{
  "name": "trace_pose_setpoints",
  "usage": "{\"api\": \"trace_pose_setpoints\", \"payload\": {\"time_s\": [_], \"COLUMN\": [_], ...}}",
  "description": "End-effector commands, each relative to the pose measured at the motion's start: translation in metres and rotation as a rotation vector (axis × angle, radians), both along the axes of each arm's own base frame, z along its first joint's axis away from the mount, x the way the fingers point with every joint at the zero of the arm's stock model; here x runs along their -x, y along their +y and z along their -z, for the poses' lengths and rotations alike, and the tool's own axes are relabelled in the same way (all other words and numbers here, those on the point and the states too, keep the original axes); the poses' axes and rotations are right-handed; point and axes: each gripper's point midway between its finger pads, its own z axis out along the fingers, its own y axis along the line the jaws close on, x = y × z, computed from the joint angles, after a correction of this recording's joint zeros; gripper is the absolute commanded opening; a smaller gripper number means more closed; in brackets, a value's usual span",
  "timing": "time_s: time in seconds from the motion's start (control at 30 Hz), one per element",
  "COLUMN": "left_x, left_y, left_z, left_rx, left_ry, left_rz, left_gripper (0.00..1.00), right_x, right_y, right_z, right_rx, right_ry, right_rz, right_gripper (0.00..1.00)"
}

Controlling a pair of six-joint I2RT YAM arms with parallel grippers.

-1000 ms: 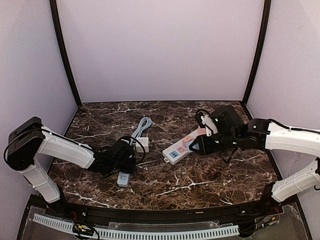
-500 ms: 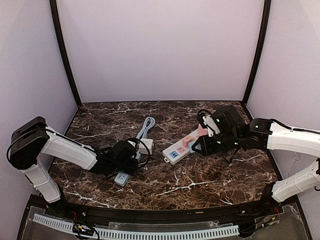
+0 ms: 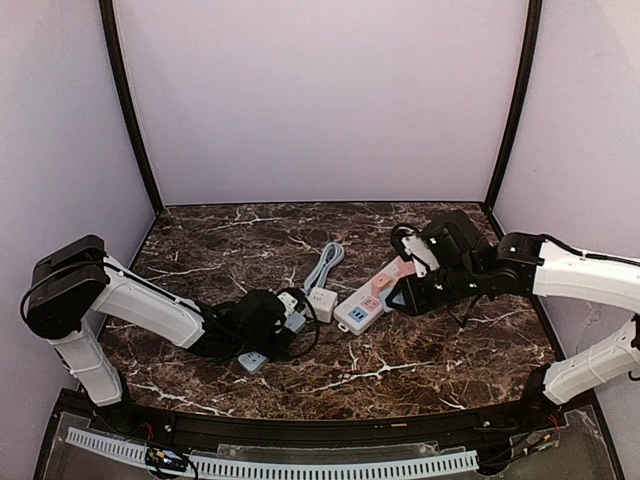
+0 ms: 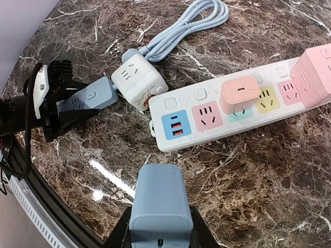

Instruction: Insert the plug

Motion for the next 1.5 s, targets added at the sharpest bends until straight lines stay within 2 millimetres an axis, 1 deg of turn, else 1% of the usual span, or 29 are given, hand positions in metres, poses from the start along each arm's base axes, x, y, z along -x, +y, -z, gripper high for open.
{"api": "trace_pose_setpoints", "payload": {"time_s": [0.0,0.03,0.07,0.13,0.17,0.2,0.27,0.4,0.43,0.47,0.5,0.53,0.6,0.63,0.67,0.7,0.73,0.83,0.93,0.97,1.0,1.03,1.07,1.1,1.13,1.17,1.27,1.37,1.47], "left_x": [0.029,0.027,0.028,0.026,0.024,0.024,0.022,0.019,0.018,0.019,0.018,0.019,0.019,0.02,0.02,0.02,0.017,0.013,0.008,0.008,0.007,0.006,0.005,0.003,0.003,0.001,-0.003,-0.006,-0.007], "left_y": [-0.021,-0.021,-0.016,-0.012,-0.011,-0.009,-0.007,-0.003,-0.004,-0.001,-0.001,0.004,0.01,0.015,0.018,0.022,0.028,0.051,0.079,0.088,0.097,0.106,0.111,0.119,0.124,0.129,0.145,0.157,0.167], "left_z": [0.012,0.011,0.012,0.009,0.006,0.004,-0.003,-0.019,-0.028,-0.03,-0.041,-0.042,-0.057,-0.068,-0.075,-0.085,-0.091,-0.112,-0.129,-0.136,-0.138,-0.146,-0.146,-0.149,-0.151,-0.147,-0.14,-0.133,-0.127], "left_rx": [0.011,0.014,0.01,0.018,0.022,0.026,0.034,0.056,0.078,0.083,0.116,0.121,0.174,0.217,0.235,0.273,0.281,0.317,0.34,0.369,0.364,0.391,0.387,0.402,0.411,0.404,0.389,0.367,0.361], "left_ry": [0.05,0.037,0.031,0.003,-0.012,-0.02,-0.038,-0.074,-0.087,-0.092,-0.108,-0.113,-0.14,-0.157,-0.173,-0.187,-0.208,-0.257,-0.328,-0.345,-0.359,-0.374,-0.373,-0.381,-0.383,-0.383,-0.384,-0.392,-0.396], "left_rz": [0.173,0.168,0.165,0.155,0.145,0.14,0.127,0.105,0.099,0.094,0.086,0.076,0.045,0.03,0.016,-0.003,-0.034,-0.137,-0.251,-0.28,-0.312,-0.342,-0.354,-0.385,-0.398,-0.414,-0.46,-0.506,-0.536], "left_gripper": [0.49,0.56,0.6,0.79,0.83,0.9,0.97,0.99,0.99,0.99,0.99,0.99,0.99,0.99,0.99,0.99,0.99,0.99,0.99,0.99,0.99,0.99,0.99,0.99,0.99,0.99,0.99,0.99,0.99], "right_x": [-0.002,-0.002,-0.003,-0.001,0.0,0.0,-0.002,-0.015,-0.018,-0.022,-0.026,-0.033,-0.05,-0.057,-0.061,-0.059,-0.055,-0.036,-0.025,-0.019,-0.009,0.0,0.005,0.006,0.008,0.013,0.026,0.028,0.021], "right_y": [0.012,0.015,0.018,0.028,0.034,0.04,0.051,0.07,0.073,0.076,0.079,0.079,0.079,0.079,0.084,0.091,0.097,0.113,0.12,0.123,0.124,0.124,0.127,0.13,0.135,0.136,0.141,0.147,0.159], "right_z": [-0.011,-0.011,-0.012,-0.013,-0.012,-0.013,-0.016,-0.027,-0.03,-0.034,-0.037,-0.04,-0.049,-0.051,-0.052,-0.052,-0.05,-0.041,-0.034,-0.032,-0.027,-0.023,-0.023,-0.025,-0.026,-0.023,-0.006,0.01,0.012], "right_rx": [0.021,0.032,0.041,0.049,0.053,0.054,0.067,0.098,0.113,0.131,0.147,0.176,0.243,0.272,0.289,0.296,0.294,0.299,0.338,0.339,0.346,0.346,0.341,0.332,0.317,0.309,0.305,0.334,0.361], "right_ry": [-0.004,-0.001,-0.002,-0.002,-0.003,-0.014,-0.054,-0.19,-0.231,-0.28,-0.327,-0.379,-0.485,-0.518,-0.542,-0.564,-0.574,-0.63,-0.737,-0.771,-0.805,-0.842,-0.881,-0.915,-0.93,-0.925,-0.881,-0.85,-0.854], "right_rz": [-0.059,-0.071,-0.088,-0.154,-0.192,-0.223,-0.285,-0.396,-0.422,-0.455,-0.484,-0.493,-0.49,-0.491,-0.516,-0.58,-0.65,-0.879,-1.078,-1.152,-1.262,-1.367,-1.428,-1.46,-1.49,-1.544,-1.714,-1.83,-1.867], "right_gripper": [0.0,0.0,0.0,0.0,0.0,0.0,0.0,0.0,0.0,0.0,0.0,0.0,0.0,0.0,0.0,0.0,0.0,0.0,0.0,0.0,0.0,0.0,0.0,0.0,0.0,0.0,0.0,0.0,0.0]}}
